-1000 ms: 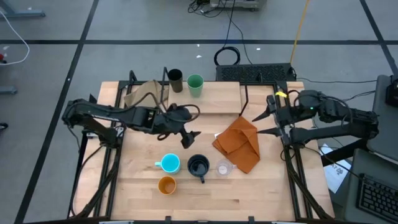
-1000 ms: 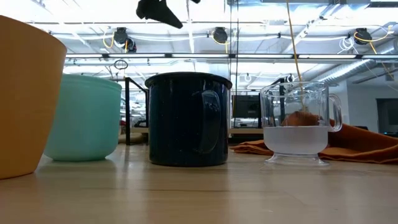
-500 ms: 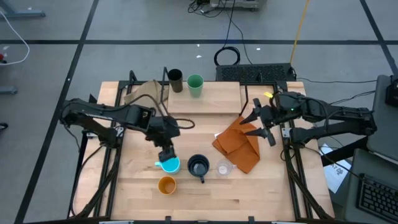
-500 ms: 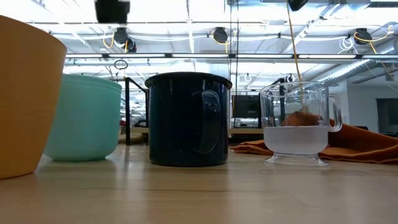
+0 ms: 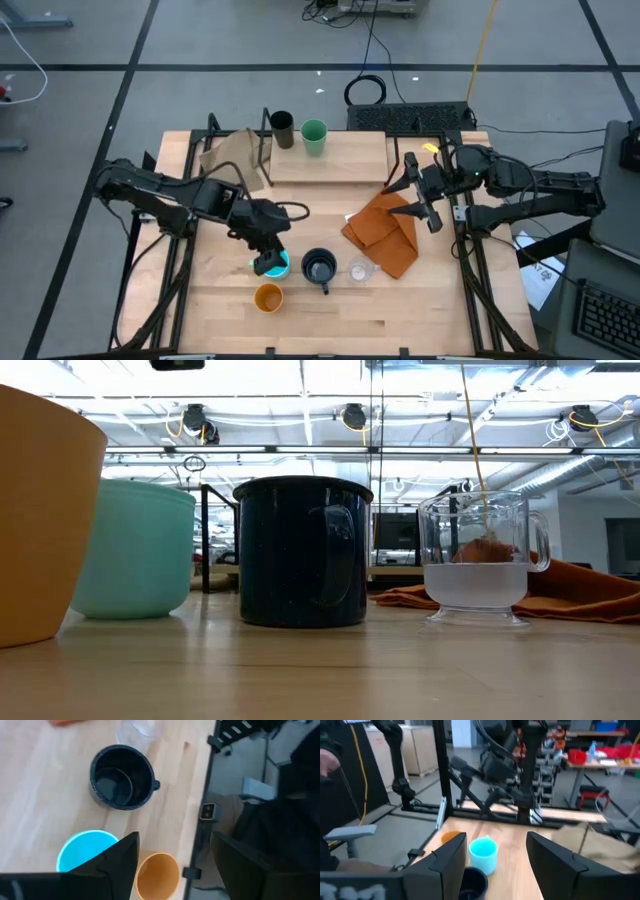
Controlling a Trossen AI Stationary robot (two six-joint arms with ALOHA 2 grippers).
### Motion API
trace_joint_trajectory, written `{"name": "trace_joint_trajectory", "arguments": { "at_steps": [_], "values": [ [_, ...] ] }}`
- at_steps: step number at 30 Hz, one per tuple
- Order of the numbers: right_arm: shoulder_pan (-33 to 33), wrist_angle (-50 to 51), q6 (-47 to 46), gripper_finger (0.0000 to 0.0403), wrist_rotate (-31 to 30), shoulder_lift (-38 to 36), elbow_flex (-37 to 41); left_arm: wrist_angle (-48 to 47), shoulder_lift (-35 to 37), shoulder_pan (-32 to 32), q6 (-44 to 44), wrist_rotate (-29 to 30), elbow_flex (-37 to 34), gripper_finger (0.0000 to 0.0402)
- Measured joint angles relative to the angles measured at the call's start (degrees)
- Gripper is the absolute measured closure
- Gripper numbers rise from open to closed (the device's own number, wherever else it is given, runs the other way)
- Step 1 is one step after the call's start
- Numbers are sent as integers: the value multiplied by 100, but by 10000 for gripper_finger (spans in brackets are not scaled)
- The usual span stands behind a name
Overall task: Stack small to large cups/mugs on shelf
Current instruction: Put the orange cup on the shelf
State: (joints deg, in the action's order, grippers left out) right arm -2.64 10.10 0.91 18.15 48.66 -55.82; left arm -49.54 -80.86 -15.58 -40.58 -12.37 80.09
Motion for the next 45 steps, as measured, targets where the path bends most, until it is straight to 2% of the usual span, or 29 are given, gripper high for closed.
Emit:
{"name": "trace_joint_trajectory", "arguments": {
  "at_steps": [4, 9, 15, 19, 29, 39, 45],
  "values": [
    [110, -556, 20, 204, -2, -111, 287, -221, 27, -558, -268, 607, 4, 172],
    [127, -615, 116, 204, -5, -247, 463, -493, 15, -1225, -1002, 1291, 2, 194],
    [125, -886, -1, 204, -5, -256, 552, -636, -98, -1738, -1544, 1681, 2, 206],
    [125, -902, -18, 204, -4, -257, 552, -692, -436, -2018, -1678, 1616, 2, 204],
    [125, -1236, -11, 204, -4, -257, 552, -976, -1230, -2338, -1852, 893, -2, 204],
    [125, -1203, -8, 204, -4, -240, 552, -1073, -1281, -2403, -1804, 1661, -2, 204],
    [125, -1202, -22, 204, -4, -240, 552, -1077, -1281, -2423, -1753, 1648, 0, 204]
  ]
}}
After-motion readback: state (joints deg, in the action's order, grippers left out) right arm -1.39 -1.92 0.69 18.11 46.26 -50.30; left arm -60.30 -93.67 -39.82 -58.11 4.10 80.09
